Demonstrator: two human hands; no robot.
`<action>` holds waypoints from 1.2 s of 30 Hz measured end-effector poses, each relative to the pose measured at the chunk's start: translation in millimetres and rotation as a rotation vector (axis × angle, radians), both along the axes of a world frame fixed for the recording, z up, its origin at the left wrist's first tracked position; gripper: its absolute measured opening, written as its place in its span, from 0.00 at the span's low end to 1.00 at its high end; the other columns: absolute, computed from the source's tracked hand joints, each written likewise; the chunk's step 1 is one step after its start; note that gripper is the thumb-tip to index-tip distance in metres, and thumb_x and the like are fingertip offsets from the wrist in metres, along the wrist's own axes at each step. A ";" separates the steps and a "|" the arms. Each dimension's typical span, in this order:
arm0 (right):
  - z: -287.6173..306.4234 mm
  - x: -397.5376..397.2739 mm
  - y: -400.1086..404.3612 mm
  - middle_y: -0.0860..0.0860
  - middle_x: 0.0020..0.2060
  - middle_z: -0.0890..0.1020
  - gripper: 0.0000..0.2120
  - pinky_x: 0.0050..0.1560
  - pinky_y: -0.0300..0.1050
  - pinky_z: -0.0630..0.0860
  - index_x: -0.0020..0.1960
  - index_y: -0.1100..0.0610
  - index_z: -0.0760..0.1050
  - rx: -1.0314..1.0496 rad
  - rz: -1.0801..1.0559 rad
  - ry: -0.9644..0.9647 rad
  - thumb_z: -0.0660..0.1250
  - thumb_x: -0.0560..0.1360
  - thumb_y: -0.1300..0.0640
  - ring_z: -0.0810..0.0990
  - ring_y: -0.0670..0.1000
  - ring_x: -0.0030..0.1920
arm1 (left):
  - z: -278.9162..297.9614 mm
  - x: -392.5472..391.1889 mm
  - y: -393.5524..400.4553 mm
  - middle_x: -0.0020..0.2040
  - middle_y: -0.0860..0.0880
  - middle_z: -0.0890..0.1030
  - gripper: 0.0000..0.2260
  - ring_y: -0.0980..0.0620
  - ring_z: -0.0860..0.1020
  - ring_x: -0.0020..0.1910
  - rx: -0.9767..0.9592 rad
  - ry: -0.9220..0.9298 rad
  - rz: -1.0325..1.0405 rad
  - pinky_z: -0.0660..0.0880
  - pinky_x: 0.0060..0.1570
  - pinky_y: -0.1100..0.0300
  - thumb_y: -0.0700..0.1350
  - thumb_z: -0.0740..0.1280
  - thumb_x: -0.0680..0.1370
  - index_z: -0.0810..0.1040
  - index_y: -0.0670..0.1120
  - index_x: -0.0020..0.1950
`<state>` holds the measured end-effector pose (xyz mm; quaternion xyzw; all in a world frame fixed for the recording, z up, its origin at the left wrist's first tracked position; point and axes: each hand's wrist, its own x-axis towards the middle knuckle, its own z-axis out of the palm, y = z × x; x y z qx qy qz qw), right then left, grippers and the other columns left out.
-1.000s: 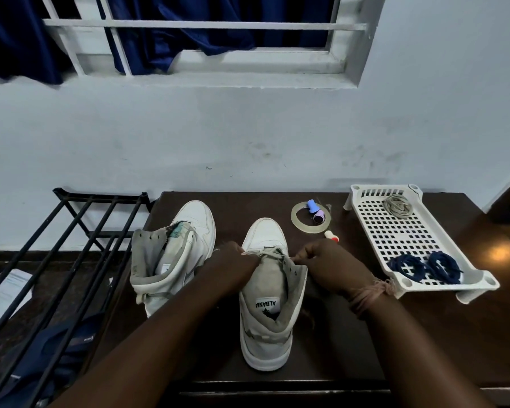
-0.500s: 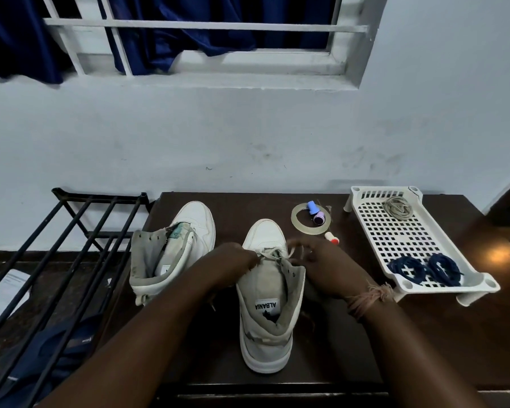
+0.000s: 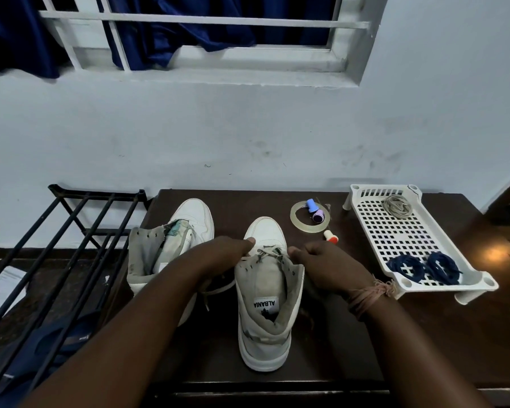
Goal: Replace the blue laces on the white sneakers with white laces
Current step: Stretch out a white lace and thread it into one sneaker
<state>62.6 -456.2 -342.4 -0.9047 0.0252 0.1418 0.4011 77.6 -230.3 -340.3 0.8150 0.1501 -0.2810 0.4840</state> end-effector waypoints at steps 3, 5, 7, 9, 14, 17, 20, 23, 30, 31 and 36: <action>2.0 0.0 -1.5 0.45 0.22 0.70 0.21 0.35 0.43 0.67 0.30 0.54 0.69 0.028 -0.004 0.000 0.68 0.78 0.46 0.68 0.45 0.27 | 1.5 1.8 3.8 0.48 0.43 0.87 0.23 0.43 0.85 0.48 -0.018 0.019 0.048 0.80 0.52 0.51 0.63 0.74 0.68 0.86 0.45 0.51; 1.5 0.2 -1.5 0.44 0.20 0.69 0.21 0.34 0.43 0.67 0.29 0.54 0.69 0.031 -0.019 0.008 0.69 0.78 0.48 0.68 0.45 0.26 | 3.1 1.8 4.3 0.46 0.40 0.87 0.20 0.42 0.85 0.44 -0.062 0.018 0.080 0.80 0.48 0.49 0.57 0.79 0.66 0.87 0.42 0.48; 0.6 1.1 -1.6 0.44 0.19 0.69 0.21 0.34 0.43 0.68 0.28 0.54 0.68 0.022 -0.048 0.012 0.70 0.76 0.50 0.68 0.46 0.26 | 3.8 4.0 2.2 0.41 0.40 0.86 0.17 0.43 0.83 0.38 -0.002 -0.056 0.076 0.78 0.44 0.53 0.52 0.80 0.67 0.85 0.39 0.44; 0.5 1.3 -2.3 0.45 0.21 0.70 0.20 0.34 0.42 0.68 0.28 0.55 0.68 -0.022 -0.072 -0.001 0.70 0.76 0.52 0.69 0.47 0.26 | 5.6 5.9 -0.5 0.31 0.44 0.81 0.14 0.47 0.77 0.30 0.152 -0.167 0.048 0.73 0.38 0.57 0.49 0.79 0.70 0.81 0.40 0.36; 5.2 -0.3 -10.4 0.51 0.30 0.77 0.16 0.34 0.42 0.68 0.30 0.56 0.74 -0.196 -0.111 -0.063 0.67 0.76 0.54 0.77 0.52 0.36 | 7.4 -1.6 -5.1 0.35 0.43 0.83 0.12 0.45 0.81 0.36 0.394 -0.370 0.029 0.77 0.40 0.54 0.47 0.75 0.70 0.80 0.39 0.38; 6.4 -3.3 -10.3 0.53 0.35 0.79 0.17 0.39 0.42 0.69 0.30 0.55 0.72 -0.256 -0.123 -0.074 0.66 0.76 0.54 0.79 0.55 0.41 | 3.9 -3.6 -5.4 0.38 0.46 0.83 0.10 0.45 0.82 0.43 0.498 -0.413 0.001 0.78 0.45 0.54 0.49 0.73 0.71 0.80 0.43 0.40; 6.4 -5.3 -7.8 0.53 0.35 0.77 0.17 0.39 0.41 0.67 0.29 0.54 0.71 -0.284 -0.144 -0.091 0.65 0.77 0.54 0.78 0.55 0.41 | 2.7 -4.8 -7.5 0.40 0.46 0.81 0.10 0.43 0.81 0.45 0.573 -0.445 -0.026 0.75 0.43 0.55 0.49 0.70 0.73 0.77 0.43 0.41; 5.5 -5.8 -6.2 0.53 0.34 0.77 0.17 0.38 0.41 0.66 0.29 0.55 0.71 -0.269 -0.170 -0.118 0.65 0.76 0.54 0.79 0.56 0.40 | 3.4 -7.4 -8.3 0.37 0.47 0.79 0.10 0.42 0.81 0.45 0.602 -0.461 -0.037 0.71 0.41 0.57 0.50 0.69 0.73 0.76 0.44 0.39; 29.3 -11.6 2.1 0.52 0.31 0.82 0.21 0.39 0.44 0.76 0.39 0.59 0.77 -0.143 -0.020 0.071 0.67 0.77 0.41 0.80 0.50 0.32 | 9.7 -13.3 -15.3 0.47 0.53 0.82 0.13 0.50 0.80 0.52 0.423 -0.480 0.014 0.73 0.51 0.56 0.59 0.66 0.78 0.80 0.50 0.45; 31.6 -9.4 -0.2 0.53 0.33 0.82 0.18 0.42 0.47 0.79 0.39 0.58 0.76 -0.127 -0.016 0.110 0.66 0.78 0.45 0.80 0.51 0.33 | 11.8 -14.1 -17.3 0.48 0.54 0.83 0.14 0.51 0.80 0.53 0.429 -0.526 0.034 0.73 0.54 0.57 0.61 0.66 0.78 0.81 0.51 0.48; 39.0 -4.7 -18.0 0.63 0.36 0.84 0.07 0.51 0.64 0.81 0.38 0.65 0.76 -0.083 -0.082 0.149 0.65 0.68 0.60 0.85 0.64 0.43 | 20.0 -29.3 -30.5 0.41 0.56 0.82 0.13 0.56 0.80 0.46 0.325 -0.617 0.066 0.76 0.49 0.57 0.61 0.70 0.74 0.80 0.52 0.43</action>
